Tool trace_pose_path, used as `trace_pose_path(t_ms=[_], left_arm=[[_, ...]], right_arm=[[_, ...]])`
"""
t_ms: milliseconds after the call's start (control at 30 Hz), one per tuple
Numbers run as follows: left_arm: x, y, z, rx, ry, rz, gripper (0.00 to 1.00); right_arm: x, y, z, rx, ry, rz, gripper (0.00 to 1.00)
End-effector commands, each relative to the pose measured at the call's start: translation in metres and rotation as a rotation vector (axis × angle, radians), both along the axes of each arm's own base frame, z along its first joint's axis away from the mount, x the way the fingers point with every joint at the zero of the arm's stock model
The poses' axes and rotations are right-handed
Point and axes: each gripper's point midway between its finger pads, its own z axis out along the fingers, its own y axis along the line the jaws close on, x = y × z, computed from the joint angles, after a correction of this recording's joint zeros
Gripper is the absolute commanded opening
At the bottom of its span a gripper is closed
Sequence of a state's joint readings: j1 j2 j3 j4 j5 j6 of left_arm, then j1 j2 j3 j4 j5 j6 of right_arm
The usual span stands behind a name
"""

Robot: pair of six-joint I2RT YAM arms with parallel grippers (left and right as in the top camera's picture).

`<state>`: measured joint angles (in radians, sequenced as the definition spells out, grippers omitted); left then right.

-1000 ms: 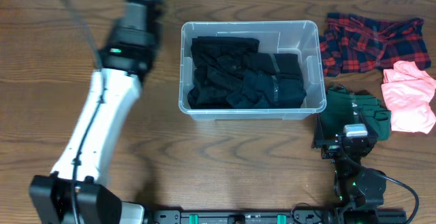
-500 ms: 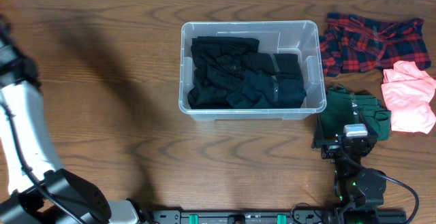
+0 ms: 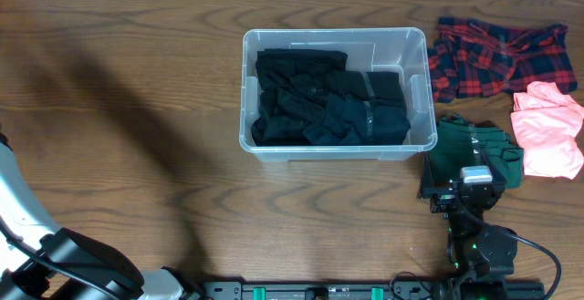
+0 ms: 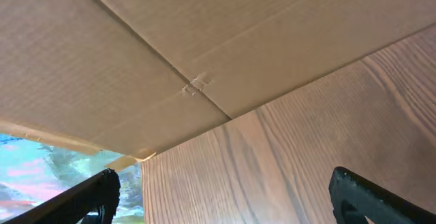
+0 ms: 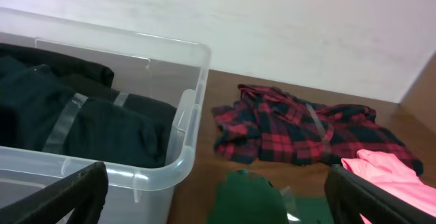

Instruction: Pack container

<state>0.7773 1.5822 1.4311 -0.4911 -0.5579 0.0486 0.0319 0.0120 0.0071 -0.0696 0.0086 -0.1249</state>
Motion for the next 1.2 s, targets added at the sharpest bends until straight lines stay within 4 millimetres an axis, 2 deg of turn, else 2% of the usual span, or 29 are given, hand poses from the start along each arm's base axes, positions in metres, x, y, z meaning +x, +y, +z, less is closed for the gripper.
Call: trace_pose_path(t_ms=[0, 133, 233, 367, 467, 567, 667, 733, 800, 867, 933, 1033, 1167], left_arm=[[-0.006, -0.001, 0.000, 0.004, 0.005, 0.017, 0.98], [-0.006, -0.001, 0.000, 0.004, 0.005, 0.017, 0.98], [-0.006, -0.001, 0.000, 0.004, 0.005, 0.017, 0.98], [-0.006, -0.001, 0.000, 0.004, 0.005, 0.017, 0.98], [-0.006, -0.001, 0.000, 0.004, 0.005, 0.017, 0.98], [-0.006, -0.001, 0.000, 0.004, 0.005, 0.017, 0.98], [-0.006, -0.001, 0.000, 0.004, 0.005, 0.017, 0.98], [-0.006, -0.001, 0.000, 0.004, 0.005, 0.017, 0.98], [-0.006, -0.001, 0.000, 0.004, 0.005, 0.017, 0.98], [-0.006, -0.001, 0.000, 0.004, 0.005, 0.017, 0.98], [-0.006, -0.001, 0.000, 0.004, 0.005, 0.017, 0.98], [-0.006, -0.001, 0.000, 0.004, 0.005, 0.017, 0.98], [-0.006, -0.001, 0.000, 0.004, 0.005, 0.017, 0.98]], right_arm=[[0.000, -0.004, 0.004, -0.022, -0.019, -0.021, 0.99], [0.000, -0.004, 0.031, 0.005, -0.129, -0.018, 0.99], [-0.004, -0.004, 0.066, 0.101, -0.260, -0.014, 0.99], [-0.006, -0.004, 0.093, 0.168, -0.268, -0.009, 0.99], [0.001, -0.003, 0.119, 0.229, -0.222, -0.005, 0.99], [0.022, 0.007, 0.151, 0.233, -0.157, 0.040, 0.99], [0.060, 0.022, 0.180, 0.234, -0.052, 0.105, 0.99], [0.088, 0.034, 0.190, 0.239, 0.027, 0.155, 0.99], [0.115, 0.048, 0.195, 0.247, 0.118, 0.209, 0.99], [0.144, 0.066, 0.191, 0.251, 0.235, 0.266, 0.99], [0.164, 0.081, 0.183, 0.242, 0.335, 0.318, 0.99], [0.183, 0.101, 0.170, 0.245, 0.452, 0.396, 0.99], [0.208, 0.100, 0.155, 0.248, 0.472, 0.384, 0.99]])
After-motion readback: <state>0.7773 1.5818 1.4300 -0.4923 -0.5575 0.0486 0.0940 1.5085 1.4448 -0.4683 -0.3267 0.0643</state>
